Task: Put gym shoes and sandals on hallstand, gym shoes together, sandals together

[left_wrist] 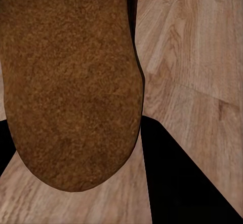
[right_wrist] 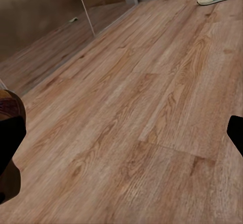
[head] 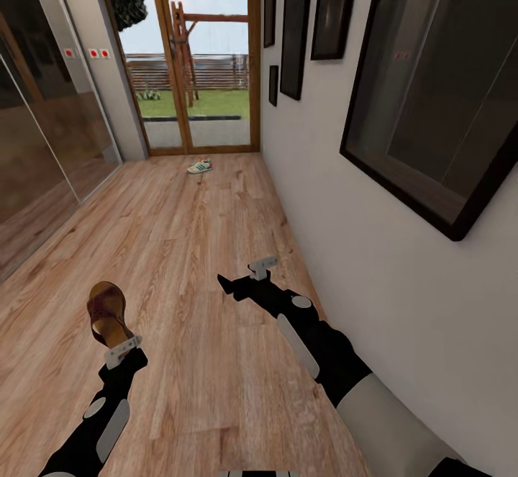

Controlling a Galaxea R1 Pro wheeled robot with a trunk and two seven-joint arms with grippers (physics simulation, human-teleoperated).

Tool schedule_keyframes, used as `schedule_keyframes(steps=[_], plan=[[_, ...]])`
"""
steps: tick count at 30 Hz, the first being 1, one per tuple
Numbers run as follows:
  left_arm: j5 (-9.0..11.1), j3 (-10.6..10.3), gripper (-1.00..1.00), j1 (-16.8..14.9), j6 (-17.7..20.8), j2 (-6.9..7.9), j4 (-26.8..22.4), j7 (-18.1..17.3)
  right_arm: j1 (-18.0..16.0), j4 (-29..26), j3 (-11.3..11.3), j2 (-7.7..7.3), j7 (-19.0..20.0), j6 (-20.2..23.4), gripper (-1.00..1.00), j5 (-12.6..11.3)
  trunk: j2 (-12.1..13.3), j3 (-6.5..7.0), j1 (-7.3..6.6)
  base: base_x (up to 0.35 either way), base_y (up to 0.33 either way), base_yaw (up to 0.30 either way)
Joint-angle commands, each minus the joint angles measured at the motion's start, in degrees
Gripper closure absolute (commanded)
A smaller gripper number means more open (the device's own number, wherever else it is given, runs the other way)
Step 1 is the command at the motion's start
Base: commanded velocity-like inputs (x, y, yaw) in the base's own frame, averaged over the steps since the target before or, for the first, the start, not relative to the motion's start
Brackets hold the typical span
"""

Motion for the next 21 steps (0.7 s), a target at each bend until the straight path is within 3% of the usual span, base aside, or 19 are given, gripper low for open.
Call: schedule_keyframes(steps=[1, 10, 21], plan=[[0.2, -0.1, 1.00, 0.0, -0.1, 0.02, 0.0, 0.2, 0.0, 0.0, 0.0, -0.01, 0.1, 0.3, -1.00, -0.4, 0.0, -0.05, -0.01, 0.000, 0.000, 0.000], [0.2, -0.1, 1.00, 0.0, -0.1, 0.03, 0.0, 0.0, 0.0, 0.2, 0.0, -0.04, 0.1, 0.3, -1.00, -0.4, 0.0, -0.05, -0.01, 0.000, 0.052, 0.000], [0.2, -0.1, 1.00, 0.0, -0.1, 0.10, 0.0, -0.2, 0.0, 0.2, 0.0, -0.12, 0.1, 0.2, -1.00, -0.4, 0.0, -0.05, -0.01, 0.000, 0.271, 0.000]])
